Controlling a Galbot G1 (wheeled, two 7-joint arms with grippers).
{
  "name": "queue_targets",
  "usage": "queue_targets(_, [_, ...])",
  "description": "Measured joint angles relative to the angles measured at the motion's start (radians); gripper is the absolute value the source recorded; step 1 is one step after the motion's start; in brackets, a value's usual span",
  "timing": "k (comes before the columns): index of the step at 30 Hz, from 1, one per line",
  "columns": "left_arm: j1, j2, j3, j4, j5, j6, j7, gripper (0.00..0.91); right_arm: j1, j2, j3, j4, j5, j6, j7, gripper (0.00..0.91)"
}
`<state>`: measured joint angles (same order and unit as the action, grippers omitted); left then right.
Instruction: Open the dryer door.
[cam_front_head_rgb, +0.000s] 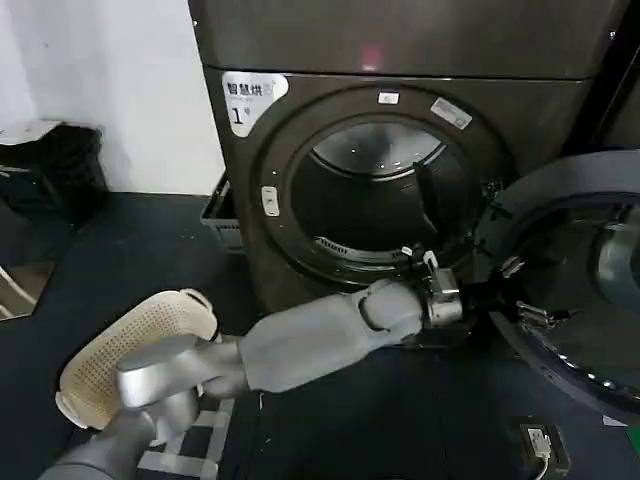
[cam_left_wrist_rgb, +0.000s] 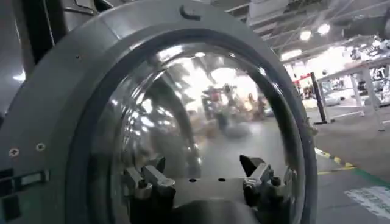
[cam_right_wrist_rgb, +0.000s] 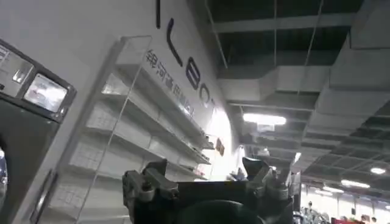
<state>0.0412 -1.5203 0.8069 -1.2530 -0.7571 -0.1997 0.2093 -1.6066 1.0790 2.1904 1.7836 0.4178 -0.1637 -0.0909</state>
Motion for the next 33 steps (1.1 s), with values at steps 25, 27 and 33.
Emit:
queue_targets(25, [0.077,0.271,-0.003,-0.116,0.011,-0.416,0.029,0.907,0.020,-0.044,0.048,-0.009,-0.012,0.001,0.013,0.907])
queue_targets(27, [0.098,0.342,-0.011,-0.172,0.013,-0.430,0.029,0.907,0.021,-0.044,0.053,-0.005,-0.010,-0.001,0.012,0.907])
queue_targets(33, [0.118,0.573,-0.018,-0.321,-0.019,-0.382,0.063,0.907,0.031,-0.056,0.068,0.005,-0.007,-0.009,0.009,0.907])
